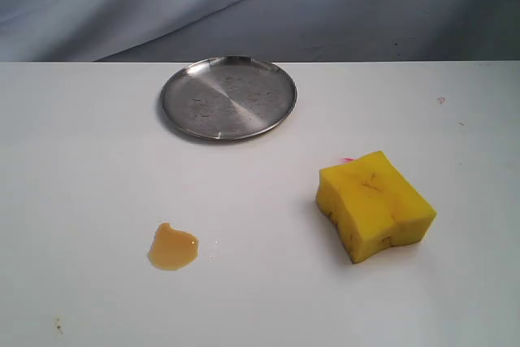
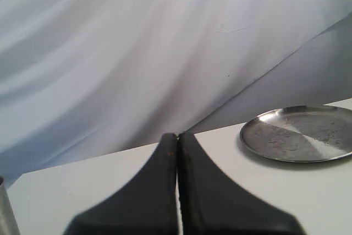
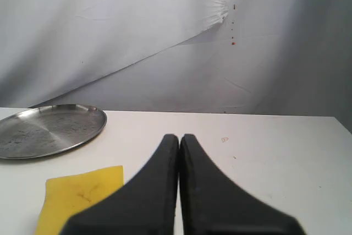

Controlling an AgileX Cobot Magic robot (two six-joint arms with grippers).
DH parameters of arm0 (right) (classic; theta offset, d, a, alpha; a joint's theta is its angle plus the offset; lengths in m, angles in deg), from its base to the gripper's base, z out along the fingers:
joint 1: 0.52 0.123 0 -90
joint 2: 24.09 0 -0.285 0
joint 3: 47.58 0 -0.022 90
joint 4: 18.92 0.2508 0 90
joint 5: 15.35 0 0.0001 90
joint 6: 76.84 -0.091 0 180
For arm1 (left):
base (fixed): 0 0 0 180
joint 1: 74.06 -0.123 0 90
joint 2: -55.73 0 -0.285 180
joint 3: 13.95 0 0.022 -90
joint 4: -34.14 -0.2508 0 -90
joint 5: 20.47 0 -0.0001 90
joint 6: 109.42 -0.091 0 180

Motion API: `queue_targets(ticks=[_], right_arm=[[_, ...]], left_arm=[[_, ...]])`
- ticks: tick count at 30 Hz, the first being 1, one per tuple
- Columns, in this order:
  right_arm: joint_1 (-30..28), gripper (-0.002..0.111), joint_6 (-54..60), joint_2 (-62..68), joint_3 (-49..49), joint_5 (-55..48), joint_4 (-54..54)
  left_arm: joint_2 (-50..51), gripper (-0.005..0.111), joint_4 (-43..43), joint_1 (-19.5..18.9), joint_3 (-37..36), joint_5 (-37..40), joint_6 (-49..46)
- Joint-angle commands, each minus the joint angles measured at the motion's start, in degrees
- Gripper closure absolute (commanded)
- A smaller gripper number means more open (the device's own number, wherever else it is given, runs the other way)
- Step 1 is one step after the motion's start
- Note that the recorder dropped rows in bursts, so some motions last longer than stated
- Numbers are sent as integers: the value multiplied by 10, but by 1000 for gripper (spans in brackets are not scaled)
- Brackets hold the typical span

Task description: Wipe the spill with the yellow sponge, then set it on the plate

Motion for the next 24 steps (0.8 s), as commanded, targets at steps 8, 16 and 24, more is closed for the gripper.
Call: queue_targets(ticks=[8,16,24], right_arm=[[-2,108,4,-3,2,1,2],[-2,108,0,-3,2,16,2],[-1,108,-140,-3,2,84,192]], left_arm=[[-2,107,4,-2,2,-3,5],[-2,107,4,-2,2,-3,5],[-2,107,4,-2,2,-3,5]])
